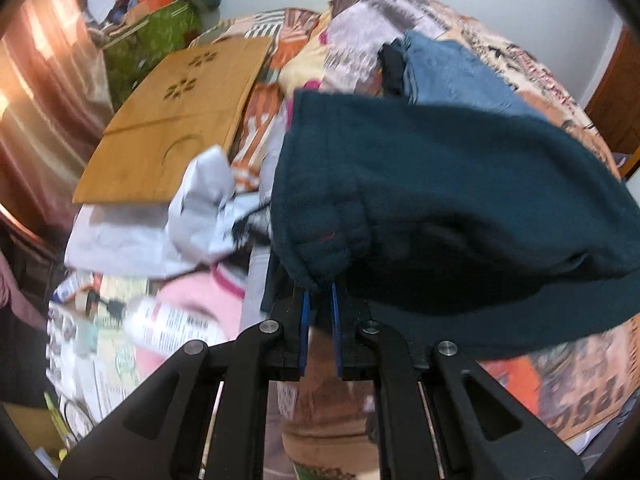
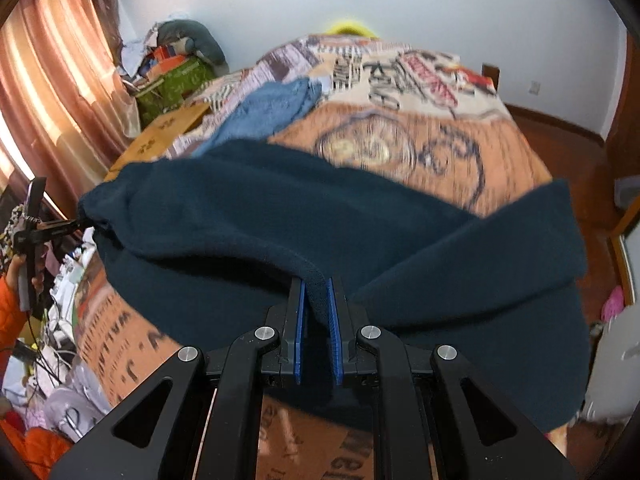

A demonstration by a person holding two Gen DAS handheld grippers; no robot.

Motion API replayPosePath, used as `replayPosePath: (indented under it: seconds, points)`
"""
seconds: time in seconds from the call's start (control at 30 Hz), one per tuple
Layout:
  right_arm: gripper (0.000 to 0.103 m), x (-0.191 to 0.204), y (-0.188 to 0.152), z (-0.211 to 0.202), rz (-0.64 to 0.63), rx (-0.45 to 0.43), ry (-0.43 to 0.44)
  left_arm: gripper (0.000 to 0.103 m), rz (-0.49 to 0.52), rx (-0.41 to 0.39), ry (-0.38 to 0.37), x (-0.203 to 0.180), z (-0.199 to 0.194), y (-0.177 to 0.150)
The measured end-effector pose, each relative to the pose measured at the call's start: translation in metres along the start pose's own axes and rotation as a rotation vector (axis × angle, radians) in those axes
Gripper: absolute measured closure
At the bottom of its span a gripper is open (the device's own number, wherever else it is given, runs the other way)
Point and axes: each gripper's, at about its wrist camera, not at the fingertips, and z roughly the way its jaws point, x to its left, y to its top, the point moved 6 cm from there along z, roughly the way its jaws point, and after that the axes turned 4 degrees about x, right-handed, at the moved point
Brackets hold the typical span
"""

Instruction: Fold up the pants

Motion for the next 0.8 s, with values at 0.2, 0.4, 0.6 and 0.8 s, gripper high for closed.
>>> replayPosePath:
  seconds: [0.2,0.4,0.6,0.8]
  points:
    - [0.086,0.005,-0.016,0.001,0.008,0.002,-0.027,0.094,-0.019,-0.021,-0.005,-0.002,-0.027,-0.008]
    - [0.062,0.003,-0.015,-0.015,0.021,-0.011,-0.025,0.086,0.019,-0.122,-0.011,-0.034,-0.075,0.023]
    - [0.055,-0.029,0.0,-0.049,0.035,-0.085,-0.097,0.052,0.089,-0.206,-0.045,-0.102,-0.098,0.063]
    - [0.05,-0.086,0.02,-0.067,0.111,-0.14,-0.199,0.039,0.137,-0.211,-0.115,-0.174,-0.09,0.098]
